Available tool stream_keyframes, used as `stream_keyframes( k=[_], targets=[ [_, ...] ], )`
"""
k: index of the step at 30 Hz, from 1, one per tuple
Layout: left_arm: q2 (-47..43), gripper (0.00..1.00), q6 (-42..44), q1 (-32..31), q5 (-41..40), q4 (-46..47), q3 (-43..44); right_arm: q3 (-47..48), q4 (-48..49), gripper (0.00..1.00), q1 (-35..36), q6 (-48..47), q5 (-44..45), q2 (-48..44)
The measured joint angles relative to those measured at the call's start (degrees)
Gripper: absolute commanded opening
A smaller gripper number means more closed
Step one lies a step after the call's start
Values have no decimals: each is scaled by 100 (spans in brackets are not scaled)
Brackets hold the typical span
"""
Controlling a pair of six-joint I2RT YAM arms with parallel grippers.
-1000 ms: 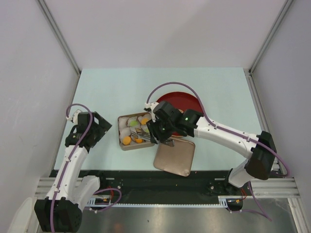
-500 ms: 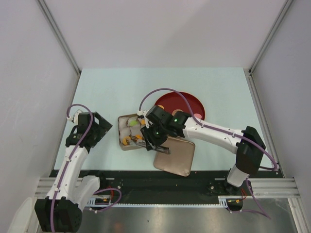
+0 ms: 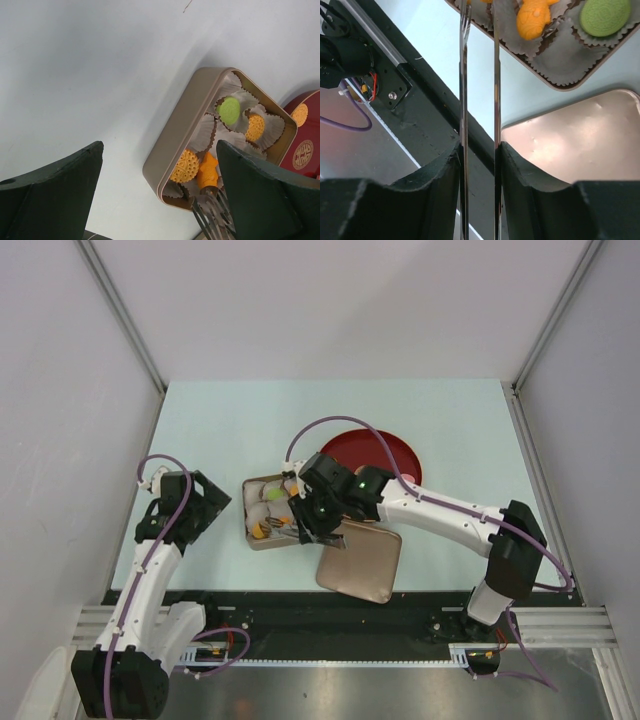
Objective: Pack the cookies
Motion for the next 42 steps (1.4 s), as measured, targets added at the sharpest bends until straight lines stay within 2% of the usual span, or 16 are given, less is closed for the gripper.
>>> stream_keyframes(
  k=[14, 42],
  targets=[
    [-15, 100, 4, 0, 92, 0, -7, 538, -326, 42, -219, 9, 144, 120],
    [-17, 100, 9, 0, 98, 22, -94, 557, -334, 42, -275, 184, -216, 538]
  ],
)
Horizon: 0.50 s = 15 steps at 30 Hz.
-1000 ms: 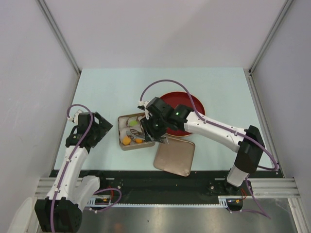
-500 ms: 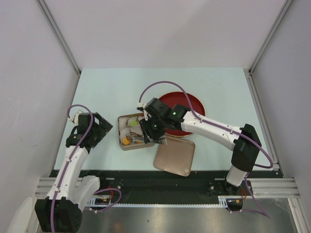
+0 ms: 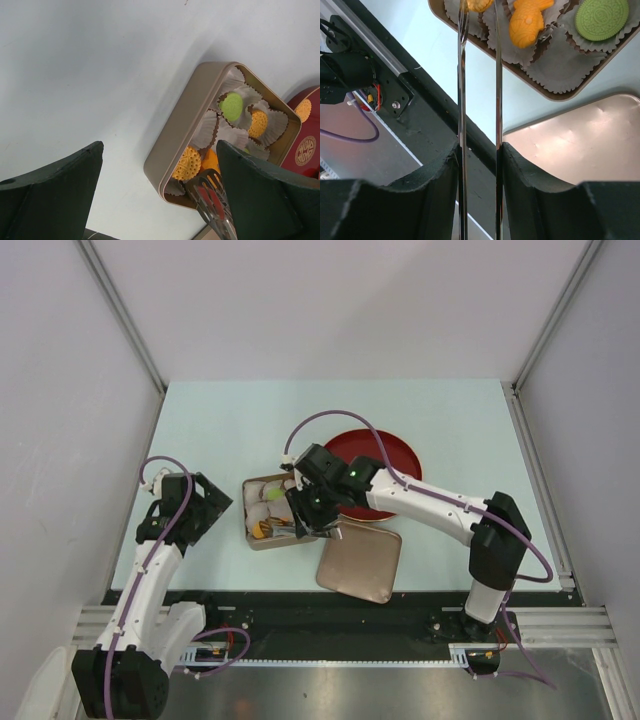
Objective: Pack the cookies
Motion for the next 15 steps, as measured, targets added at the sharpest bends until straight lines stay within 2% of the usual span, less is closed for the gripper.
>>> stream_keyframes(
  k=[15],
  targets=[
    [2, 100, 7, 0, 0, 2, -2, 68, 170, 42, -35, 20, -192, 214]
  ],
)
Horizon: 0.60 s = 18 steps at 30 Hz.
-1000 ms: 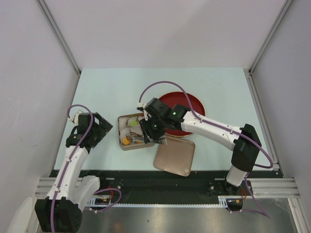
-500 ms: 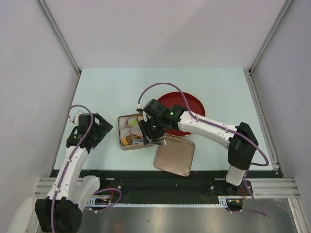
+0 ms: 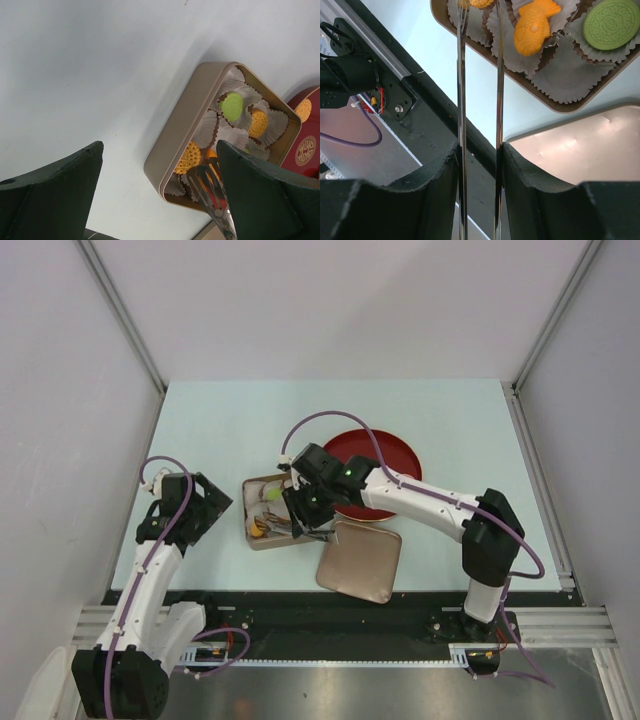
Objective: Pack the cookies
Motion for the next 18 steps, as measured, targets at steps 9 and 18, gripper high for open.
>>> stream_keyframes(
  k=[9, 18],
  targets=[
    [0, 100, 0, 0, 0, 0, 0, 2, 42, 42, -55, 50, -79, 68],
    [0, 100, 39, 0, 0, 4, 2, 170, 201, 41, -109, 103, -214, 175]
  ],
)
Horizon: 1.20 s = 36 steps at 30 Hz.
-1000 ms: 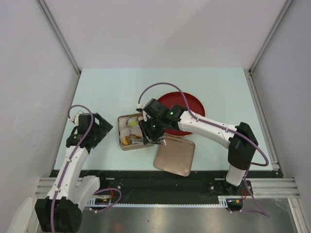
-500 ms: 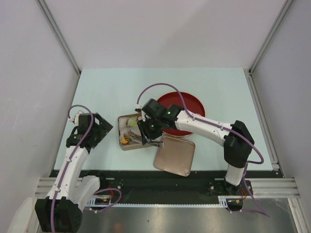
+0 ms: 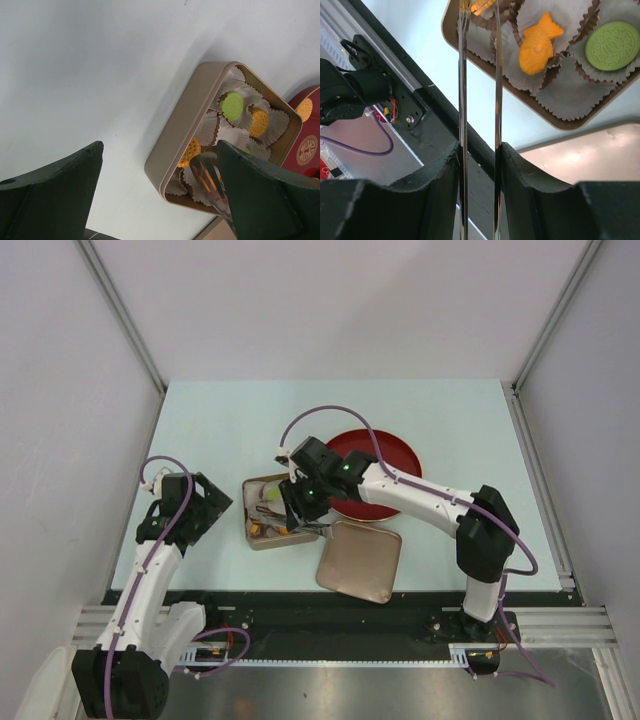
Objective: Pack the cookies
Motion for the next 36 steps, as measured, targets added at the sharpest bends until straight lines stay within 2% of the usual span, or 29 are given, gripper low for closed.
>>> stream_keyframes(
  k=[14, 23, 36],
  targets=[
    [0, 100, 2, 0, -2, 20, -9, 308, 140, 40, -212, 0, -114, 372],
    [20, 100, 2, 0, 0, 22, -9, 398, 162, 40, -461, -2, -96, 256],
    [44, 100, 2, 0, 0, 57, -20, -380, -2, 39, -232, -31, -103, -352]
  ],
)
